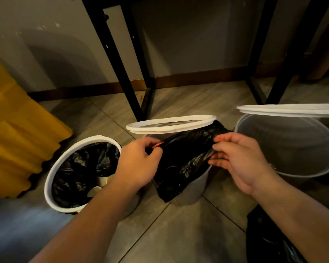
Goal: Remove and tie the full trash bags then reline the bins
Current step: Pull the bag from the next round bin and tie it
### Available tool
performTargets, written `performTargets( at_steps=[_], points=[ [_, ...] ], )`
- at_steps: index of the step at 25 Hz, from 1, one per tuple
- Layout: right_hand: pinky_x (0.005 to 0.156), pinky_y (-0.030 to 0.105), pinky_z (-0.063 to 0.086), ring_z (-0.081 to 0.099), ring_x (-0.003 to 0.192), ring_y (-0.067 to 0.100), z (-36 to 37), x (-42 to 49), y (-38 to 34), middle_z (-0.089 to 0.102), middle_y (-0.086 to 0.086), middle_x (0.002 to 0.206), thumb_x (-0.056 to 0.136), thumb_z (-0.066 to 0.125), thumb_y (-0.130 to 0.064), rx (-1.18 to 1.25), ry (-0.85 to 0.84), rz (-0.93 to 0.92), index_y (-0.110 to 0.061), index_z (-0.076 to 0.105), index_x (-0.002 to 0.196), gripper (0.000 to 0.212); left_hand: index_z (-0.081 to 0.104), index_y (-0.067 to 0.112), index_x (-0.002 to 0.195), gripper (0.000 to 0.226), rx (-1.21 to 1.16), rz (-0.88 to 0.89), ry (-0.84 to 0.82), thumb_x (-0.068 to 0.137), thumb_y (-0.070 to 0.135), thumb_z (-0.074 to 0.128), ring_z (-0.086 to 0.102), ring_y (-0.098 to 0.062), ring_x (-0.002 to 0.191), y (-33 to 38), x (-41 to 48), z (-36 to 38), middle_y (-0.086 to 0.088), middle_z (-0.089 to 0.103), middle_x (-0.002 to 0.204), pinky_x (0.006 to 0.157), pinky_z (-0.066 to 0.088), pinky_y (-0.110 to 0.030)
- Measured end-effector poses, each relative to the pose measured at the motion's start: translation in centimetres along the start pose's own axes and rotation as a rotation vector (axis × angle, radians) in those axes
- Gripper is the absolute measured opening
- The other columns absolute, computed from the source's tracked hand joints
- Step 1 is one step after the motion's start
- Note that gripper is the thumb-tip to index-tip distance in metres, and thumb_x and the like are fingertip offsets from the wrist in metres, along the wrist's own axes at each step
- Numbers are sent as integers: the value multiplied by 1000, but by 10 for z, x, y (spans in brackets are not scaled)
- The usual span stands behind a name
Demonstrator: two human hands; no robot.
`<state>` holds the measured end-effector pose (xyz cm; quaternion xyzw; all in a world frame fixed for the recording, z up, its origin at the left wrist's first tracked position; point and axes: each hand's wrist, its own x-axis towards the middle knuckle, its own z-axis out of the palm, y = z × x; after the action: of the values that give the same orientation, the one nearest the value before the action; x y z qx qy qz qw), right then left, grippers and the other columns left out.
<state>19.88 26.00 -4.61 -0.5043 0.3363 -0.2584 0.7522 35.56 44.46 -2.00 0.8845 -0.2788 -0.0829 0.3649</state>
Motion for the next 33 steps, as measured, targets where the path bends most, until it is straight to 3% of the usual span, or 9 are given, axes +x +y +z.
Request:
performTargets(
  at_steps=[3, 6, 8, 12, 18, 21, 26, 30, 33],
  points=[
    [58, 32, 59, 66, 63, 18, -6, 1, 6, 71, 10, 74, 94, 68, 1, -100, 15, 16, -8, 76, 88, 13, 76, 39, 87, 9, 36, 24, 32, 94, 35, 71, 65, 4, 76, -2, -8, -1, 28, 69, 77, 59, 47, -11],
    [63, 29, 60, 71, 68, 8, -13, 0, 8, 78, 3, 82, 91, 76, -9, -257, 37, -61, -24, 82, 84, 18, 78, 38, 91, 4, -48, 37, 92, 93, 38, 74, 68, 2, 79, -5, -16, -2, 22, 73, 81, 71, 55, -22],
    [69, 26, 56, 73, 80, 3, -14, -4, 10, 79, -8, 86, 89, 80, -17, -412, 17, -176, -37, 81, 86, 20, 78, 38, 88, 3, -130, 29, 101, 91, 38, 77, 69, -1, 76, -5, -22, -3, 19, 74, 80, 68, 55, -23],
    [69, 20, 54, 73, 79, 5, -6, -19, 3, 78, -10, 82, 86, 82, -29, -443, -47, -345, -39, 80, 88, 11, 75, 30, 81, 11, -321, -25, -27, 91, 29, 80, 68, -7, 68, 6, -27, -1, 8, 74, 74, 64, 53, -25],
    [75, 20, 57, 73, 82, 7, 18, -41, 9, 78, -6, 90, 82, 76, -22, -371, -285, -376, -40, 76, 99, 24, 68, 27, 100, 11, -632, -60, -211, 93, 21, 75, 65, -17, 67, 36, -37, 13, -4, 73, 78, 63, 52, -36],
    [79, 28, 60, 74, 91, 11, 20, -49, 17, 75, -9, 98, 91, 71, -19, -486, -419, -424, -41, 73, 112, 30, 73, 27, 99, 17, -741, -105, -218, 84, 33, 70, 69, -13, 85, 42, -41, 20, -1, 73, 86, 85, 56, -37],
    [84, 9, 50, 69, 104, 3, 15, -45, 20, 71, -20, 107, 100, 56, -5, -637, -420, -683, -31, 72, 127, 41, 73, 15, 110, 36, -923, -152, -329, 78, 12, 88, 76, -24, 90, 36, -41, 13, -17, 78, 97, 81, 59, -30],
    [95, 30, 57, 70, 111, 10, 12, -41, 37, 72, -15, 114, 93, 60, -12, -439, -245, -693, -28, 70, 124, 36, 72, 13, 110, 29, -833, -152, -337, 84, 2, 81, 76, -23, 87, 36, -36, 7, -15, 78, 93, 78, 59, -29],
    [115, 40, 41, 51, 136, 17, 13, -37, 50, 56, -4, 140, 79, 70, -34, -701, -173, -810, -20, 58, 139, 62, 68, 11, 103, 13, -699, -82, -358, 95, 3, 72, 72, -23, 86, 39, -34, -2, -15, 76, 89, 79, 58, -30]
  ],
)
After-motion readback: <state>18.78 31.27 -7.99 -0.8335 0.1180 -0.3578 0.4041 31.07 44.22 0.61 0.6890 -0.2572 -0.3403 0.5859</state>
